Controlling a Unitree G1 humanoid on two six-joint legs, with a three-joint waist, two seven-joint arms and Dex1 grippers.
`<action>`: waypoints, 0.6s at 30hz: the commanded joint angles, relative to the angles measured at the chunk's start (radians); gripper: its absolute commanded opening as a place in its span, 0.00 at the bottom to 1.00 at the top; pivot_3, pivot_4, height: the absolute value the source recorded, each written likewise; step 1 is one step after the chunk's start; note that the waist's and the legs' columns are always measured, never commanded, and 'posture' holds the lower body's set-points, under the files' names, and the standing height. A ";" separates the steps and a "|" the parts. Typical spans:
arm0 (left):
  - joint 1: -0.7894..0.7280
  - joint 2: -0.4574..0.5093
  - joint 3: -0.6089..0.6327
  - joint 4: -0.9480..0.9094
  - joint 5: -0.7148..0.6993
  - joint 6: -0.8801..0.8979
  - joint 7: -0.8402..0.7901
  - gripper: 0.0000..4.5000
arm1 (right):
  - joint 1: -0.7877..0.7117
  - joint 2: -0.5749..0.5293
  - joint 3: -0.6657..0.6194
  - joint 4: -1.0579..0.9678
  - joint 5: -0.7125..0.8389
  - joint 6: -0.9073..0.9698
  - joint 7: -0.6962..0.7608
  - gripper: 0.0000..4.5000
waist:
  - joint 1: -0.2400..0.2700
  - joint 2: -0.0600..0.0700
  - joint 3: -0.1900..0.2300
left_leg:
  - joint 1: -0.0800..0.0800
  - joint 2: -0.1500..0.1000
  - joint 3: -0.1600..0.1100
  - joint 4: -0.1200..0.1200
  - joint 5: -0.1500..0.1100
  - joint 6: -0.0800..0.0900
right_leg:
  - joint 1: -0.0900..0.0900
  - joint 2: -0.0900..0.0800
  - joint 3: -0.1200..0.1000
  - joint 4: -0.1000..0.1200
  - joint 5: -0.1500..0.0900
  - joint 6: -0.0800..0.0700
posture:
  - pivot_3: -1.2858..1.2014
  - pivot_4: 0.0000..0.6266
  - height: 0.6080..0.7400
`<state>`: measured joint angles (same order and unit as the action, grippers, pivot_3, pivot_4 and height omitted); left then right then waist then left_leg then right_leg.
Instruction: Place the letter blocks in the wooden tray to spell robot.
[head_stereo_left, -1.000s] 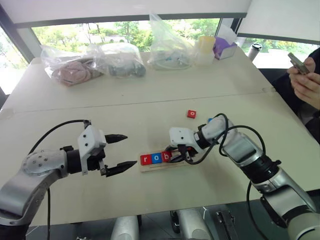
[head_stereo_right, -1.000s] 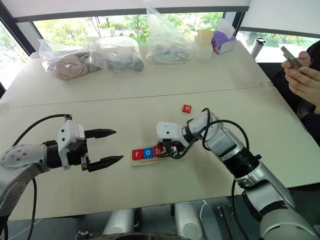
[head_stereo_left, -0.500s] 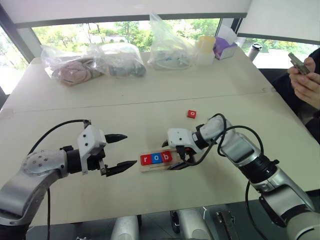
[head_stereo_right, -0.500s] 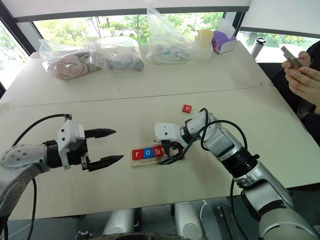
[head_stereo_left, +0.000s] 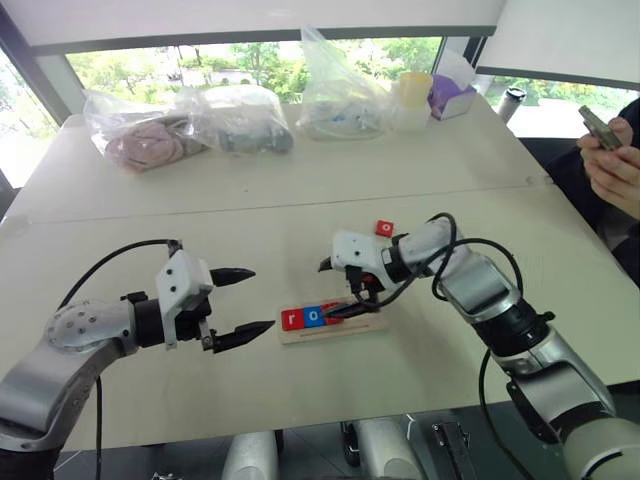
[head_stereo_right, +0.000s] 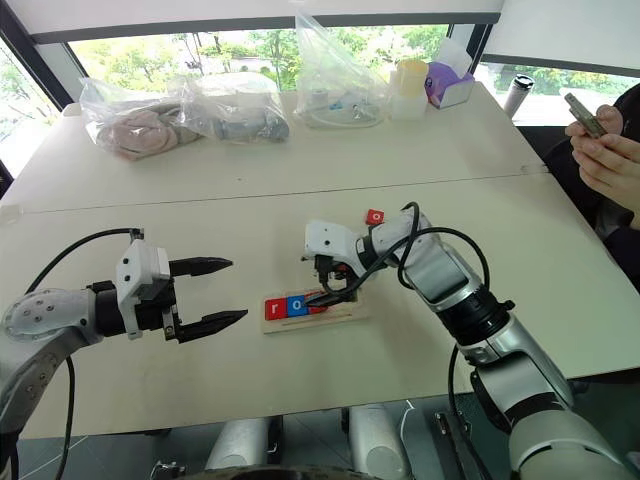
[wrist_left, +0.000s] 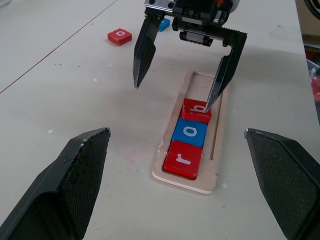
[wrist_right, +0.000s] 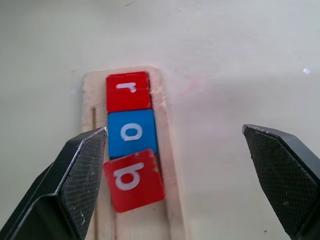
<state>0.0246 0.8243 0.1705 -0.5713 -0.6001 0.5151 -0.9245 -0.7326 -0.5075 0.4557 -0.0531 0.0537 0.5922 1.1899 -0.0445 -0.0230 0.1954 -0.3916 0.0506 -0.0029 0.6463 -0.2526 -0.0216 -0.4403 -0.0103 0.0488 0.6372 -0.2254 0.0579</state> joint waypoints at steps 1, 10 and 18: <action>-0.001 0.024 0.036 0.000 -0.002 -0.015 -0.019 1.00 | -0.004 0.030 -0.006 -0.031 0.008 0.025 -0.040 0.99 | 0.000 0.000 0.000 | 0.000 0.000 0.000 0.000 0.000 0.000 | 0.000 0.000 0.000 0.000 0.000 0.000 | 0.52 0.24 1.00; -0.019 0.029 0.035 0.013 0.000 -0.017 -0.019 1.00 | 0.005 0.043 0.034 0.013 -0.050 -0.032 -0.103 0.99 | 0.000 0.000 0.000 | 0.000 0.000 0.000 0.000 0.000 0.000 | -0.001 0.000 0.000 0.001 0.000 0.000 | 0.52 0.24 1.00; -0.021 0.029 0.034 0.015 0.001 -0.015 -0.019 1.00 | 0.020 0.007 0.039 0.030 -0.074 -0.080 -0.091 0.99 | -0.002 0.000 0.000 | 0.000 0.000 0.000 0.000 0.000 0.000 | -0.001 0.000 0.000 0.001 0.000 0.000 | 0.52 0.24 1.00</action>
<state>0.0126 0.8463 0.1828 -0.5472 -0.5985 0.5148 -0.9418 -0.7084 -0.4932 0.5082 -0.0137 -0.0185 0.5313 1.0949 -0.0460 -0.0230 0.1954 -0.3916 0.0507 -0.0029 0.6462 -0.2526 -0.0216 -0.4414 -0.0101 0.0488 0.6387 -0.2256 0.0580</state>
